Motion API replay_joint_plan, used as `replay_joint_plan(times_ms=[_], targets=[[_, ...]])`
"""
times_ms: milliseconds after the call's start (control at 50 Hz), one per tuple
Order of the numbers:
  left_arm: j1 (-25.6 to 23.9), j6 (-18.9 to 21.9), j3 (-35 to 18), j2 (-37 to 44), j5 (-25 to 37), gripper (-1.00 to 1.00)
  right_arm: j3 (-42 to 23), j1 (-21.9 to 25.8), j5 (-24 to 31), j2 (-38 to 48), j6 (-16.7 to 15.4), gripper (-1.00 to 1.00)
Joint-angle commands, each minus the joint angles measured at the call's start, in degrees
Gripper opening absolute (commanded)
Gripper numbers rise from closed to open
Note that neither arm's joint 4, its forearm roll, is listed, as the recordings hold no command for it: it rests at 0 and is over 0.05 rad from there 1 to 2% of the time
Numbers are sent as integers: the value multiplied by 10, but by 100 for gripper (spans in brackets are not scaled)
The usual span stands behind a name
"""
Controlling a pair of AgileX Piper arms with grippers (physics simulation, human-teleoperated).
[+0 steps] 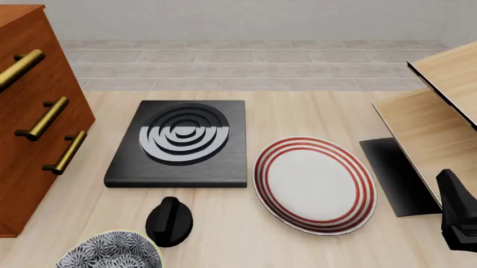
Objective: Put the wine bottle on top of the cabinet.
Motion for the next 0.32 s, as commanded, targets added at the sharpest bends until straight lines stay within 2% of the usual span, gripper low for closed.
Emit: replay_joint_plan(times_ms=[20, 220, 320], targets=[[-55, -30, 10, -63, 59, 100, 0, 0, 0, 0, 0, 100], [-93, -53, 43, -133, 109, 100, 0, 0, 0, 0, 0, 100], [-125, -74, 58, -187, 154, 100, 0, 0, 0, 0, 0, 100]])
